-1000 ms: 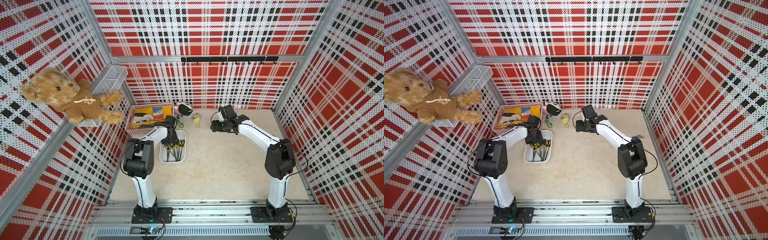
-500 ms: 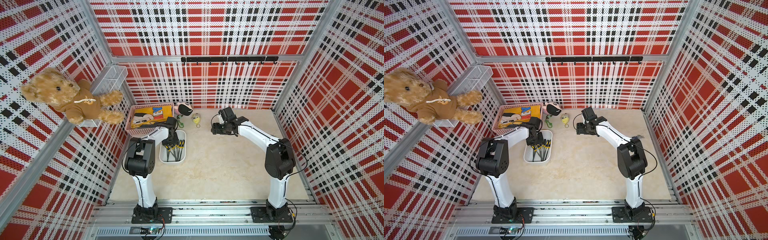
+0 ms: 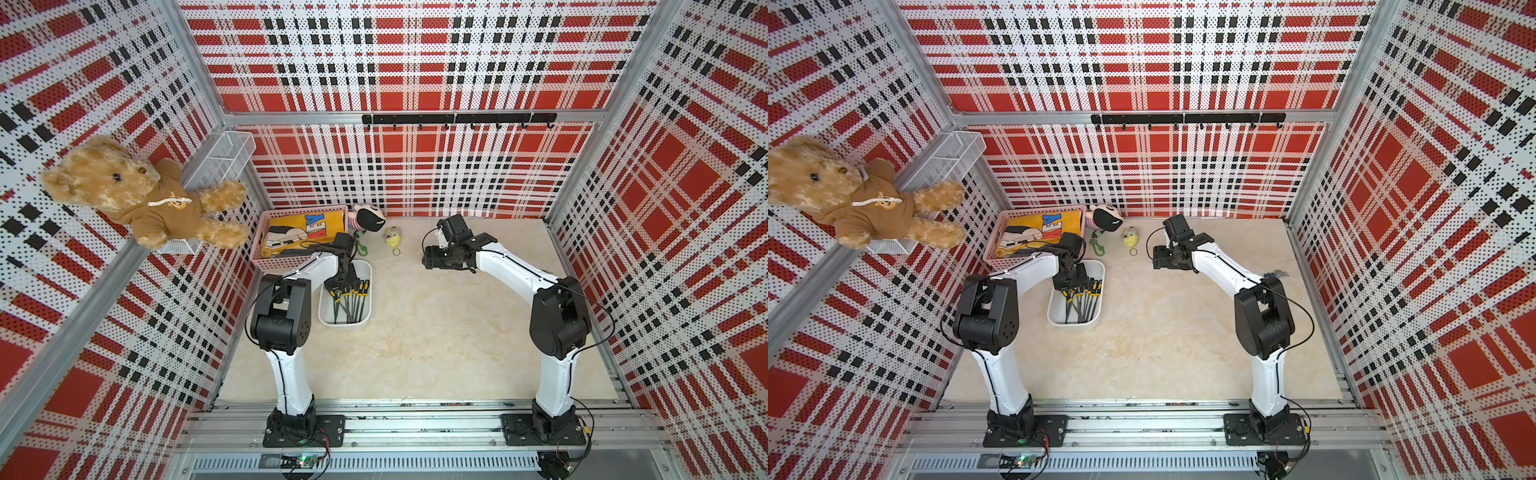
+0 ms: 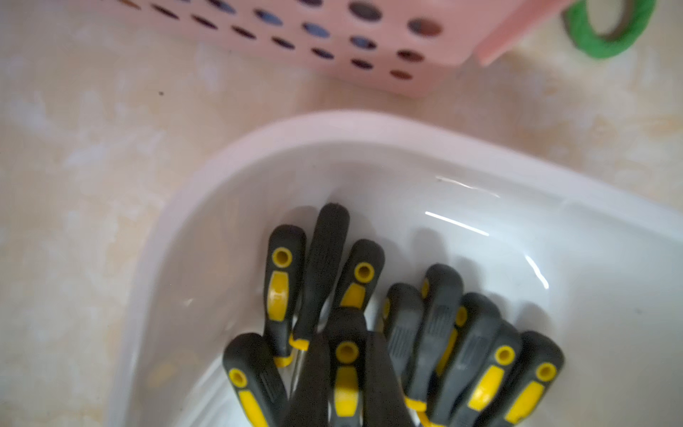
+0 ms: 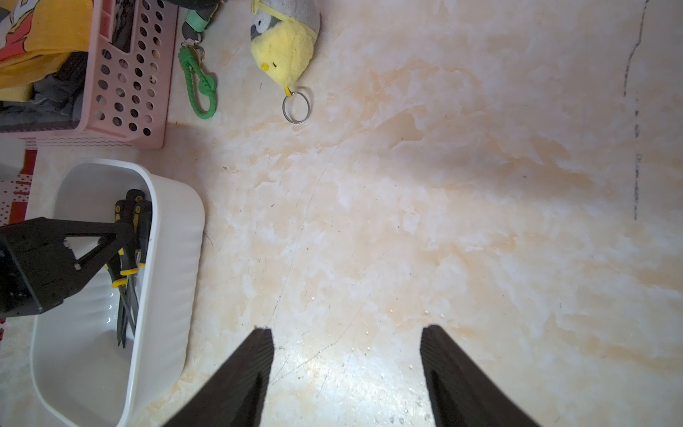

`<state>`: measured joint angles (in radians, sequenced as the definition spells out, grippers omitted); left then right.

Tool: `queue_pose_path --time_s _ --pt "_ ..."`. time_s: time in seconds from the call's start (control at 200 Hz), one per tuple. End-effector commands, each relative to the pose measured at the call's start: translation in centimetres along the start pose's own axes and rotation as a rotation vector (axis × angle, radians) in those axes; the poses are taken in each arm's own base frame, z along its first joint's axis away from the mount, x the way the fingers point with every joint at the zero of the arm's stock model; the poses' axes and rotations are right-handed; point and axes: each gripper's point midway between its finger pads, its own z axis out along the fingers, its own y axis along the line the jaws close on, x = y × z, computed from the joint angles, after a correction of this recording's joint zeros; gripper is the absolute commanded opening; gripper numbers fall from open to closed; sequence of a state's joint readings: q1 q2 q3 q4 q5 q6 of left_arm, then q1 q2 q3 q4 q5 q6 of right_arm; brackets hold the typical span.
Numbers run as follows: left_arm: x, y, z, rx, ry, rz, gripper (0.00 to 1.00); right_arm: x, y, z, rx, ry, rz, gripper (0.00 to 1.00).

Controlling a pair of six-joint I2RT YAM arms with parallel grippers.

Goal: Take the file tool out of the storage box
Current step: Pick up the file tool from the storage box, then place the file tool at the center of the board.

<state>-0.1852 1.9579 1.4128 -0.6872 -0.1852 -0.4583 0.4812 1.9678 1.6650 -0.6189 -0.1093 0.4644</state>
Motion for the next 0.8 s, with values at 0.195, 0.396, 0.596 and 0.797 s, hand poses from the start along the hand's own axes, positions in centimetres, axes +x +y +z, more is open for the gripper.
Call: queue_pose_path --time_s 0.195,0.396,0.596,0.797 --pt "-7.0 -6.7 -7.5 0.138 -0.150 0.067 0.00 -2.5 0.3 -2.1 -0.009 -0.090 0.015 0.71" --pt "-6.1 -11.6 -8.7 0.203 -0.149 0.137 0.00 -2.3 -0.6 -2.5 -0.001 -0.091 0.031 0.71" --pt "-1.5 -16.4 -6.0 0.219 -0.063 0.232 0.00 -1.9 -2.1 -3.0 0.007 -0.091 0.065 0.71" --pt "1.2 -16.4 -2.4 0.152 0.000 0.284 0.00 -1.4 -2.8 -3.2 0.011 -0.088 0.078 0.72"
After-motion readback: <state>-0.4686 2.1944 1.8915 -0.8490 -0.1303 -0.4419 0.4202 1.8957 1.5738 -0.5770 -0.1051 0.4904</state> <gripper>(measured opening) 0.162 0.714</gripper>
